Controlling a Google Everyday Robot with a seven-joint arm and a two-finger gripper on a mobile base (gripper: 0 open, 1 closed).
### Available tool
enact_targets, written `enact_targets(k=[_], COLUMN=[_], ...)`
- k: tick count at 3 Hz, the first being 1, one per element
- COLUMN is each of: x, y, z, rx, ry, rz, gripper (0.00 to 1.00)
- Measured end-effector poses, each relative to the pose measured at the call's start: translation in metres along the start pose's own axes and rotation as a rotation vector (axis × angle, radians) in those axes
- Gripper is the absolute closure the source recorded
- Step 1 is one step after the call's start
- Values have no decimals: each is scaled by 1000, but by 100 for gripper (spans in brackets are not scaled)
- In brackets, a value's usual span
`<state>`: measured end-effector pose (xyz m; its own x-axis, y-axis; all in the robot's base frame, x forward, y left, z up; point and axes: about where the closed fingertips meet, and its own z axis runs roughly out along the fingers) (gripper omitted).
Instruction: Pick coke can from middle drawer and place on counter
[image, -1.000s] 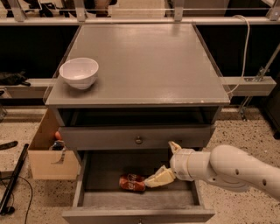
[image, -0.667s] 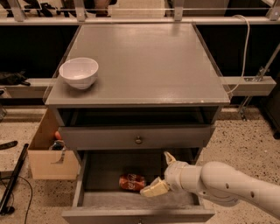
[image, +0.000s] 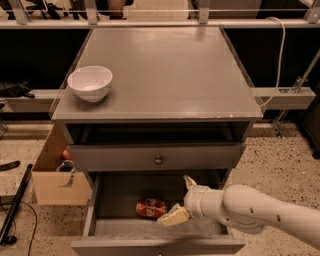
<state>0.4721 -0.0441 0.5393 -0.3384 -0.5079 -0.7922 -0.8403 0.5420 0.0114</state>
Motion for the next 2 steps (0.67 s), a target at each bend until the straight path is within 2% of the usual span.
enact_targets(k=[1,2], x=[31,50], y=[-9,-13], z=[39,61], rx=[-10,-14], ry=[45,67], rz=[9,11], gripper=[0,0])
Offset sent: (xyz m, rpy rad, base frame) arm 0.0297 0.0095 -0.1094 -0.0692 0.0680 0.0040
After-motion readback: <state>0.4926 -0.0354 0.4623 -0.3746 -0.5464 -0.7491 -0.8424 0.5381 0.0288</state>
